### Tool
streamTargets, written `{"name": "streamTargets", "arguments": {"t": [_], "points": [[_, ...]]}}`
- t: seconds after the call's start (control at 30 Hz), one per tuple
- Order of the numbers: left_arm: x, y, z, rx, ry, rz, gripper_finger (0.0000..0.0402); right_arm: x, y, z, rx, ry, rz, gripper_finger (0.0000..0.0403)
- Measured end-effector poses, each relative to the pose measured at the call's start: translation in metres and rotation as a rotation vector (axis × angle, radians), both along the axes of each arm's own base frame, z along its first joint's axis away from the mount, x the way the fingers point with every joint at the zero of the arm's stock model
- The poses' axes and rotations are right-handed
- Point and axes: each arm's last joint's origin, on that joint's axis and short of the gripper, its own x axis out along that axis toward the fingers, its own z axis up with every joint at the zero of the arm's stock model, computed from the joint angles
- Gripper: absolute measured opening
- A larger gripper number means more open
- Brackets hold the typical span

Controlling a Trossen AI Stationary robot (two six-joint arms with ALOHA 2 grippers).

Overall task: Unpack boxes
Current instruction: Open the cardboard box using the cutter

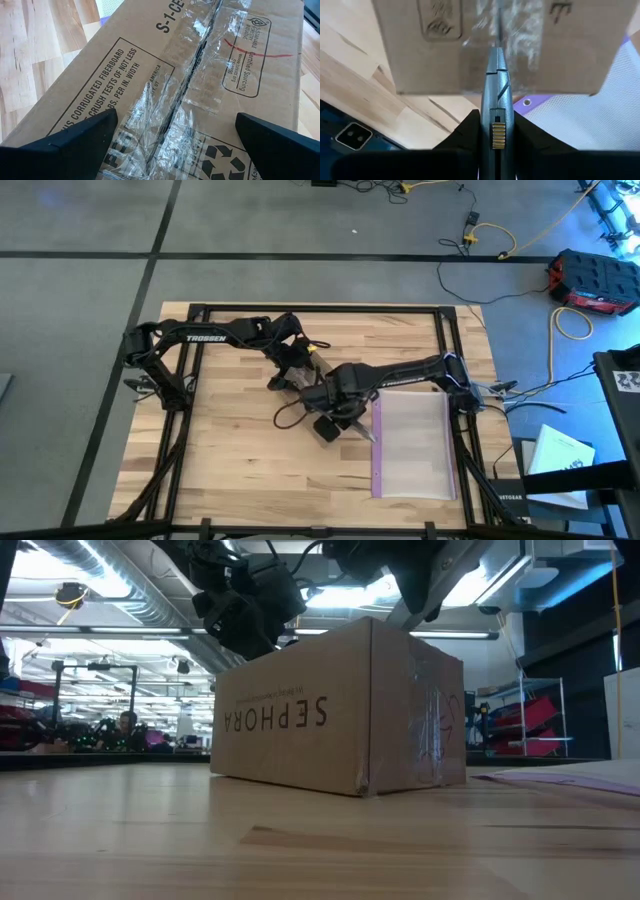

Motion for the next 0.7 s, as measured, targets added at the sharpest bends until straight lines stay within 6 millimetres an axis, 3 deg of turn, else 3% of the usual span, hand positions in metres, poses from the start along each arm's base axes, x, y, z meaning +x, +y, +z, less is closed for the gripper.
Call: {"name": "streamTargets", "arguments": {"t": [0.7], "points": [[0.0000, 0.0000, 0.0000, 0.004, -0.003, -0.007, 0.0400, 0.0030, -0.0052, -0.0042, 0.069, 0.013, 0.025, 0.0057]]}}
